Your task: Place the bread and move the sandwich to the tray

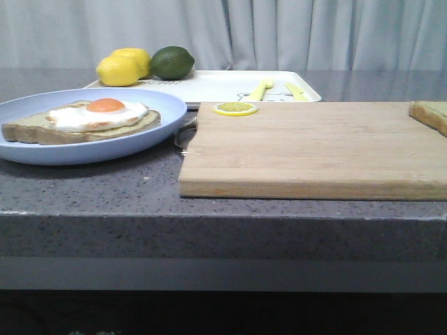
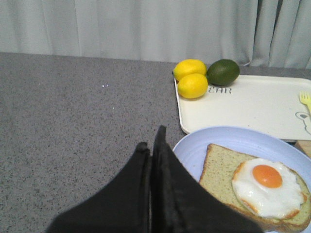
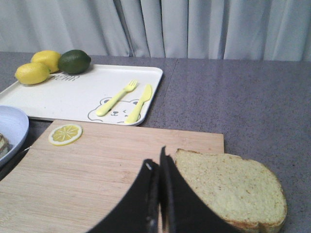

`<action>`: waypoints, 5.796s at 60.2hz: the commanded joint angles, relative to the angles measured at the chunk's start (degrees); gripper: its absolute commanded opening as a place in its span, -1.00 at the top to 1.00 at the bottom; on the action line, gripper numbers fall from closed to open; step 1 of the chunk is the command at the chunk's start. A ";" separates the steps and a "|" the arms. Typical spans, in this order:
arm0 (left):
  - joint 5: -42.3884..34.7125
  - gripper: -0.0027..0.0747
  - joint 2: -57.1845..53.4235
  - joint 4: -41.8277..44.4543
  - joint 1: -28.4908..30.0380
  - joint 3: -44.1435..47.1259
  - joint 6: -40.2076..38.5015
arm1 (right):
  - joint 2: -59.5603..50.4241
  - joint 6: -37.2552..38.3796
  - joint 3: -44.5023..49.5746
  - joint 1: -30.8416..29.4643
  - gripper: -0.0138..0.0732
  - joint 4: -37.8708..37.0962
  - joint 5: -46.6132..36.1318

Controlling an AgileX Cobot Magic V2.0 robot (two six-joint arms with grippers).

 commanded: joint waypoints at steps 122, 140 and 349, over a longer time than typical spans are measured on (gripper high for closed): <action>-5.83 -0.80 0.68 -0.57 0.11 -2.15 -0.41 | 73.90 -20.07 -51.10 -32.70 -0.66 22.41 52.06; -5.83 -0.80 0.68 -0.57 0.11 -2.15 -0.41 | 75.09 -21.18 -51.10 -32.50 -0.66 22.27 52.32; -5.83 -0.80 0.68 -0.57 0.11 -2.15 -0.41 | 76.65 -14.00 -42.85 27.37 0.10 79.09 1.59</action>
